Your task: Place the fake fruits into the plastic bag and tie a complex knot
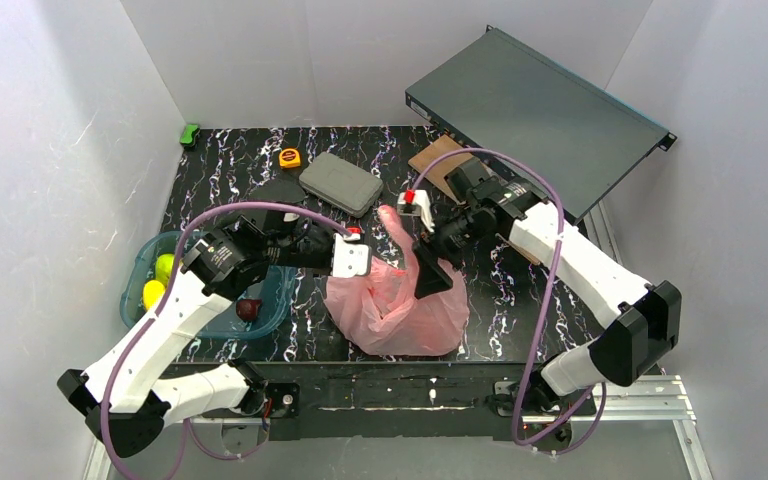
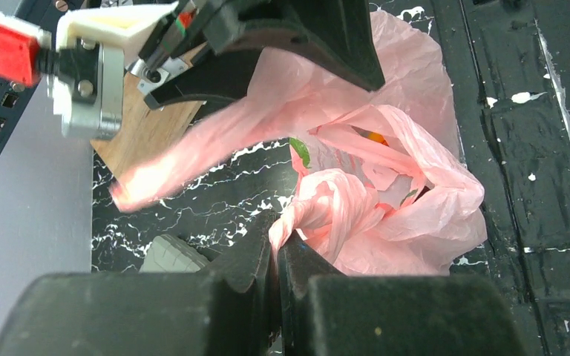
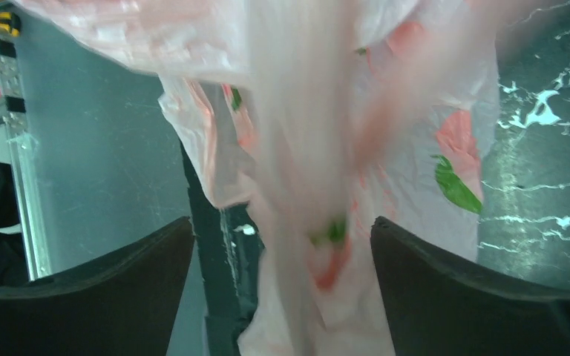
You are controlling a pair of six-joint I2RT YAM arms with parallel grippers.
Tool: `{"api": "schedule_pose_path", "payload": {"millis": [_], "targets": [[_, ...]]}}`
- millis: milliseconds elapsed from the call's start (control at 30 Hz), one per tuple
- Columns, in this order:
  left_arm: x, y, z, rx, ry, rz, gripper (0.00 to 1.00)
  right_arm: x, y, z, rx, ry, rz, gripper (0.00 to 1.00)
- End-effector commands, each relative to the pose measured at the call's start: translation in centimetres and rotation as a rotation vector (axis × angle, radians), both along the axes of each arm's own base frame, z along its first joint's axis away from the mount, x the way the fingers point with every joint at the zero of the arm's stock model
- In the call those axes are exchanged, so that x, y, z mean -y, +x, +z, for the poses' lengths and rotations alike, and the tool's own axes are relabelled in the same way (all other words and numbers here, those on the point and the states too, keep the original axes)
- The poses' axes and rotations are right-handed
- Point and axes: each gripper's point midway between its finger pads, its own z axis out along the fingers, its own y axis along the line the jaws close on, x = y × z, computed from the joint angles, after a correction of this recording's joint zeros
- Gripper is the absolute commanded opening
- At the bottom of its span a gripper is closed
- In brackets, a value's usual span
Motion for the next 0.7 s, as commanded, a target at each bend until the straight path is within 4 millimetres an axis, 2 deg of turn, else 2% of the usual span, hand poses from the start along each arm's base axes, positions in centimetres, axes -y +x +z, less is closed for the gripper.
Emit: {"api": "schedule_pose_path", "payload": {"millis": [0, 167, 267, 433, 533, 567, 667], "targets": [[0.1, -0.9, 0.5, 0.0, -0.005, -0.047, 0.0, 1.5, -0.4, 1.0, -0.008, 0.051, -0.011, 0.98], [0.4, -1.4, 0.5, -0.001, -0.004, -0.084, 0.0, 2.5, -0.3, 1.6, -0.006, 0.088, -0.032, 0.98], [0.7, -1.5, 0.5, 0.007, -0.003, -0.099, 0.0, 2.7, 0.0, 1.4, -0.001, 0.114, -0.051, 0.92], [1.9, -1.9, 1.1, 0.024, 0.007, -0.134, 0.0, 0.3, 1.1, 2.1, -0.026, 0.188, -0.101, 0.64], [2.8, -2.4, 1.2, 0.055, 0.037, -0.168, 0.0, -1.0, 1.0, 3.0, -0.011, 0.201, -0.095, 0.6], [3.1, -2.5, 1.1, 0.059, 0.047, -0.174, 0.0, -1.2, 0.9, 3.3, -0.01, 0.206, -0.09, 0.55], [3.8, -2.6, 1.1, 0.06, 0.067, -0.175, 0.0, -1.9, 0.6, 3.7, -0.005, 0.216, -0.08, 0.26]]}}
